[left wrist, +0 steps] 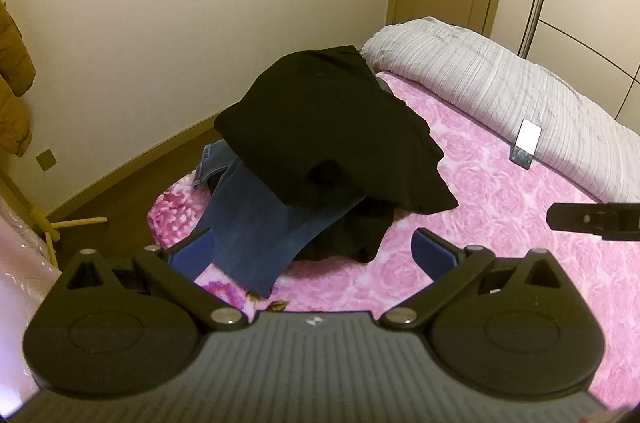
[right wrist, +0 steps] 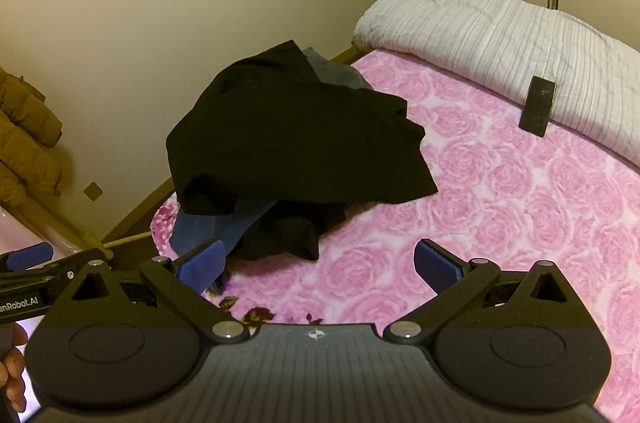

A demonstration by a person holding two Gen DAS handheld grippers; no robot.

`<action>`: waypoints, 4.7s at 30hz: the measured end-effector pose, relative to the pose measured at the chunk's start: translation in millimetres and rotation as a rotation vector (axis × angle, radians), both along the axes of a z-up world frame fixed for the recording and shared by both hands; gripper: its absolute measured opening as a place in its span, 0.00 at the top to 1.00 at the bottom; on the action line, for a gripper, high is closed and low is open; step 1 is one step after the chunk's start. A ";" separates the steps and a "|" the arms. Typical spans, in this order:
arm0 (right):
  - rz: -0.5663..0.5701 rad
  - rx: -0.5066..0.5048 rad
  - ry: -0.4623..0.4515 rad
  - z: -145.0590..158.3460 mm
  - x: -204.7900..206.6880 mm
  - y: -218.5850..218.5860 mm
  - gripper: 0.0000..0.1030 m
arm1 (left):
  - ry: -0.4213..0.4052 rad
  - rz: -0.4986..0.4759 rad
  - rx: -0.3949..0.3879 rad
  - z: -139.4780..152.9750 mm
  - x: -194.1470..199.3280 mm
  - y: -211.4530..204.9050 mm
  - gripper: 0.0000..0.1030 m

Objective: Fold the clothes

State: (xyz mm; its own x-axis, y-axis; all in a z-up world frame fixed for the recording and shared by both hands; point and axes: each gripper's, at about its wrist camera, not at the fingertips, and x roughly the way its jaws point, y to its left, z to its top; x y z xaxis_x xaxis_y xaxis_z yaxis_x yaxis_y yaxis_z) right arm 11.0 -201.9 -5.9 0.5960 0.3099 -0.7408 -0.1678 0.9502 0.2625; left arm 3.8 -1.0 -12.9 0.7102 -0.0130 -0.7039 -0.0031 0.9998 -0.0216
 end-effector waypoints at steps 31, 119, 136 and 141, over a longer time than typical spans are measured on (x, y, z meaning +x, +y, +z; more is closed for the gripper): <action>0.000 0.003 0.007 -6.9 10.6 0.1 0.00 | 0.006 0.025 0.010 -1.3 -2.5 4.3 0.00; -1.080 0.056 0.208 -142.8 -185.9 -338.7 0.81 | -0.367 -1.167 0.095 -62.7 64.3 -261.8 0.01; -0.483 -0.129 0.157 -218.7 -133.3 -290.0 0.26 | -0.070 -1.022 0.270 -172.3 52.8 -302.6 0.01; -0.144 -0.219 0.078 -243.8 -38.0 -207.4 0.14 | -0.024 -0.919 0.258 -196.2 82.7 -274.9 0.01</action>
